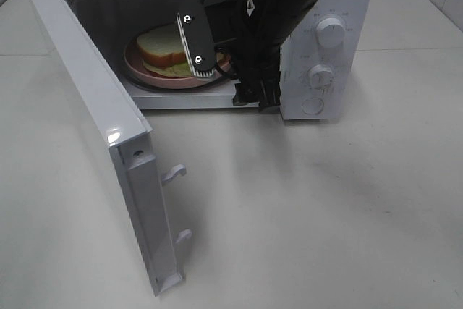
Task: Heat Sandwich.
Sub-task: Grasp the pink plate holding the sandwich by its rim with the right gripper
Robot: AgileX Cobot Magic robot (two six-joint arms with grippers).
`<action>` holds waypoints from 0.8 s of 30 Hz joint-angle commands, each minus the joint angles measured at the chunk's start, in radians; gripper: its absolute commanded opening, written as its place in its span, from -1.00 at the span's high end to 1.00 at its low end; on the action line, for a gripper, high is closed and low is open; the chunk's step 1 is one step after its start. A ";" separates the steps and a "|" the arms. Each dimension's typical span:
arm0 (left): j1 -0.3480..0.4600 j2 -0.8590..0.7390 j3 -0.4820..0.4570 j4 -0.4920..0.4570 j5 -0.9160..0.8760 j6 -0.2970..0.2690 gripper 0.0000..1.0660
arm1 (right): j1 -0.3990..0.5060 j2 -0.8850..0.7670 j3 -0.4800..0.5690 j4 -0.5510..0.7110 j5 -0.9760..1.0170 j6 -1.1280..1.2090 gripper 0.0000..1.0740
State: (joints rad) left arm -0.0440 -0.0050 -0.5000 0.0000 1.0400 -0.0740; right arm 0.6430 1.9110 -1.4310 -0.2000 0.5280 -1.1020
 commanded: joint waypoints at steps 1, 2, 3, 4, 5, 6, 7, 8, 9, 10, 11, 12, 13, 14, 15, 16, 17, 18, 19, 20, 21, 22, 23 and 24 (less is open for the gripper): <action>0.002 -0.022 0.003 -0.012 -0.004 0.005 -0.83 | 0.009 0.026 -0.030 0.005 -0.021 -0.011 -0.56; 0.002 -0.022 0.003 -0.012 -0.004 0.005 -0.83 | 0.010 0.047 -0.051 0.008 -0.030 -0.011 -0.56; 0.002 -0.022 0.003 -0.012 -0.004 0.005 -0.83 | 0.010 0.058 -0.063 0.019 -0.035 -0.011 -0.56; 0.002 -0.022 0.003 -0.012 -0.004 0.005 -0.83 | 0.010 0.070 -0.077 0.031 -0.039 -0.011 -0.56; 0.002 -0.022 0.003 -0.012 -0.004 0.005 -0.83 | 0.010 0.070 -0.077 0.031 -0.039 -0.011 -0.56; 0.002 -0.022 0.003 -0.012 -0.004 0.005 -0.83 | 0.010 0.089 -0.100 0.043 -0.042 -0.013 -0.55; 0.002 -0.022 0.003 -0.012 -0.004 0.005 -0.83 | 0.010 0.099 -0.112 0.047 -0.047 -0.017 -0.55; 0.002 -0.022 0.003 -0.012 -0.004 0.005 -0.83 | 0.010 0.107 -0.123 0.049 -0.047 -0.017 -0.55; 0.002 -0.022 0.003 -0.012 -0.004 0.005 -0.83 | 0.010 0.118 -0.133 0.049 -0.047 -0.017 -0.54; 0.002 -0.022 0.003 -0.012 -0.004 0.005 -0.83 | 0.010 0.118 -0.133 0.049 -0.047 -0.017 -0.54; 0.002 -0.022 0.003 -0.012 -0.004 0.005 -0.83 | 0.010 0.138 -0.147 0.049 -0.049 -0.017 -0.54; 0.002 -0.022 0.003 -0.012 -0.004 0.005 -0.83 | 0.010 0.149 -0.155 0.050 -0.050 -0.017 -0.54; 0.002 -0.022 0.003 -0.012 -0.004 0.005 -0.83 | 0.010 0.160 -0.160 0.052 -0.050 -0.017 -0.53; 0.002 -0.022 0.003 -0.012 -0.004 0.005 -0.83 | 0.010 0.181 -0.172 0.057 -0.053 -0.017 -0.53; 0.002 -0.022 0.003 -0.012 -0.004 0.005 -0.83 | 0.010 0.181 -0.172 0.057 -0.053 -0.017 -0.53; 0.002 -0.022 0.003 -0.012 -0.004 0.005 -0.83 | 0.010 0.193 -0.181 0.058 -0.056 -0.017 -0.53; 0.002 -0.022 0.003 -0.012 -0.004 0.005 -0.83 | 0.010 0.204 -0.195 0.063 -0.061 -0.017 -0.52; 0.002 -0.022 0.003 -0.012 -0.004 0.005 -0.83 | 0.010 0.226 -0.221 0.067 -0.061 -0.017 -0.52; 0.002 -0.022 0.003 -0.012 -0.004 0.005 -0.83 | 0.010 0.226 -0.221 0.067 -0.061 -0.017 -0.52; 0.002 -0.022 0.003 -0.012 -0.004 0.005 -0.83 | 0.010 0.235 -0.233 0.068 -0.059 -0.017 -0.51; 0.002 -0.022 0.003 -0.012 -0.004 0.005 -0.83 | 0.010 0.246 -0.247 0.070 -0.059 -0.017 -0.50; 0.002 -0.022 0.003 -0.012 -0.004 0.005 -0.83 | 0.010 0.256 -0.257 0.072 -0.060 -0.017 -0.50; 0.002 -0.022 0.003 -0.012 -0.004 0.005 -0.83 | 0.010 0.256 -0.257 0.072 -0.060 -0.017 -0.50; 0.002 -0.022 0.003 -0.012 -0.004 0.005 -0.83 | 0.010 0.277 -0.275 0.076 -0.060 -0.017 -0.50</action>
State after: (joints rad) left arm -0.0440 -0.0050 -0.5000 0.0000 1.0400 -0.0740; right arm 0.6490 2.1730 -1.6870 -0.1310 0.4720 -1.1060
